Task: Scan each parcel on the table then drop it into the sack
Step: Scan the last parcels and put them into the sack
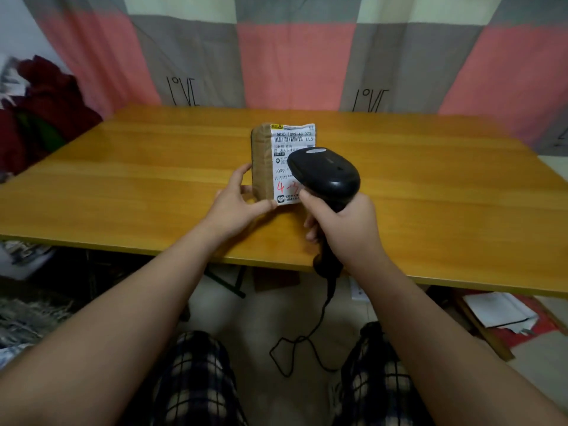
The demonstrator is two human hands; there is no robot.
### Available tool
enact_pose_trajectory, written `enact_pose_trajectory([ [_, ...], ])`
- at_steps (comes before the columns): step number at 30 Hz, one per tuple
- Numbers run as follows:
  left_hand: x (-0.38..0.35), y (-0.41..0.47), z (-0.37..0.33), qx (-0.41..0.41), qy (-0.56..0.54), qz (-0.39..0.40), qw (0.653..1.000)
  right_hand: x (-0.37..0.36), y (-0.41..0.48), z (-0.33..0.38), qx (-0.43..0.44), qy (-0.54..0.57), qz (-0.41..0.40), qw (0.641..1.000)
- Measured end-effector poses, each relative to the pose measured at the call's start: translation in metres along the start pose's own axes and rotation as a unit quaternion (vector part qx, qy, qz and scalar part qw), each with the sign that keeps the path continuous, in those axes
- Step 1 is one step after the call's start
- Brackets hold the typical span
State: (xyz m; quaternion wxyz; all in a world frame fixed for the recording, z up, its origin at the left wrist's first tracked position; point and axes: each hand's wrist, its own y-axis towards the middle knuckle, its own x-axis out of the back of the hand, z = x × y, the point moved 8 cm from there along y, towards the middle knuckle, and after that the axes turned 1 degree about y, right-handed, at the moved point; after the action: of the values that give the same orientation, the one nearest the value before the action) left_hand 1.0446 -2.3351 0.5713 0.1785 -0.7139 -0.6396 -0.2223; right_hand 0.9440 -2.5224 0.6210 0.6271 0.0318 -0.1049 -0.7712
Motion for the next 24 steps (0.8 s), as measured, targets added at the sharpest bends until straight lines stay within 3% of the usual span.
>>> enact_pose_trajectory([
  [16, 0.006, -0.016, -0.01, -0.013, -0.031, -0.016, 0.999, 0.005, -0.007, 0.011, 0.01, 0.019, 0.024, 0.999],
  [21, 0.051, -0.073, -0.009, -0.029, -0.082, -0.125, 0.988, -0.027, -0.012, 0.012, 0.015, 0.02, 0.092, 0.995],
  [24, 0.087, -0.13, 0.006, -0.011, -0.167, -0.199, 0.966, -0.065, -0.019, 0.01, 0.021, 0.042, 0.129, 0.99],
])
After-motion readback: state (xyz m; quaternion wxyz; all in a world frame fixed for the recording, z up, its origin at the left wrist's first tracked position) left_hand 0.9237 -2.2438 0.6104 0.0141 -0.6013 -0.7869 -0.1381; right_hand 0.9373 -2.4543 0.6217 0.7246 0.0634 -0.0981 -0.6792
